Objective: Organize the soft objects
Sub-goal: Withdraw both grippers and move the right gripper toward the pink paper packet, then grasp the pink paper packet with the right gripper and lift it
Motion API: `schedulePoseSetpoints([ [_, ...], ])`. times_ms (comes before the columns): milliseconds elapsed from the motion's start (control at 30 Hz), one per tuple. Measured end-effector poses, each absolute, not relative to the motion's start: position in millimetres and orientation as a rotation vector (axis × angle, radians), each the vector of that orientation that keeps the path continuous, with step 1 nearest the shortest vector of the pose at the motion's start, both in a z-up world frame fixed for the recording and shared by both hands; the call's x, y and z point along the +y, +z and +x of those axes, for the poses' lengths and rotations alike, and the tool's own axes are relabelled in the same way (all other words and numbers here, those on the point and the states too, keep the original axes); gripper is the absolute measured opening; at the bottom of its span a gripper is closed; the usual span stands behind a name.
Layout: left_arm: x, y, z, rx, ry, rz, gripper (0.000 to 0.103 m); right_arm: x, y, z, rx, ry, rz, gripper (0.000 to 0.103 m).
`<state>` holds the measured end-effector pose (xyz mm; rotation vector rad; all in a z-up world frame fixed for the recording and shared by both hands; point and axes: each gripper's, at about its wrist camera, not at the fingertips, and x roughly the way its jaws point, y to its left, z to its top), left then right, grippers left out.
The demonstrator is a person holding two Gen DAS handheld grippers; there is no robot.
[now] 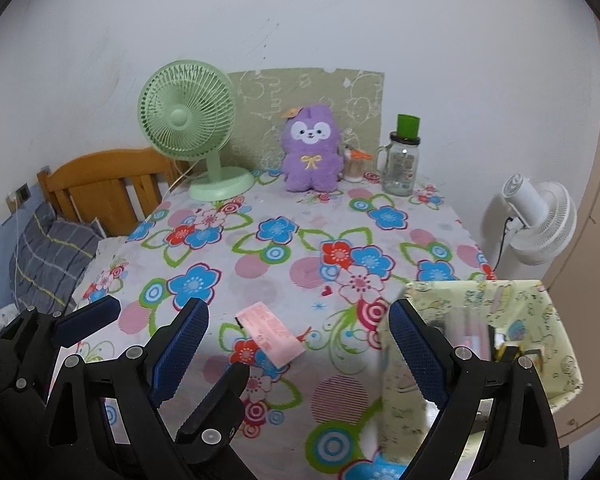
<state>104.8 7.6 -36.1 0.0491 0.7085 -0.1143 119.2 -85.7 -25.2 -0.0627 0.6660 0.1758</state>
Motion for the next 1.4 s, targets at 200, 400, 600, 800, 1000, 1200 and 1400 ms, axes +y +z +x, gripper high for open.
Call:
schedulePoseSetpoints([
  [200,22,-47,118,0.731,-0.088,0.052,0.099,-71,-38,133,0.689,0.189,-0.052,0.094],
  [400,36,-61,132,0.763,-0.066,0.051,0.099,-57,-53,149,0.717,0.204,-0.047,0.094],
  [600,47,-75,147,0.793,-0.065,0.04,0.099,-45,-70,166,0.75,0.202,-0.054,0.094],
  [800,55,-88,160,0.823,-0.05,0.036,0.099,-36,-85,181,0.781,0.212,-0.055,0.094],
  [1000,61,-106,172,0.861,-0.026,0.026,0.099,-29,-104,195,0.821,0.223,-0.056,0.094],
  [1200,65,-120,181,0.892,-0.018,0.018,0.099,-26,-121,207,0.855,0.23,-0.064,0.094],
  [1400,67,-135,193,0.929,-0.002,0.019,0.099,-25,-137,219,0.889,0.228,-0.064,0.094],
])
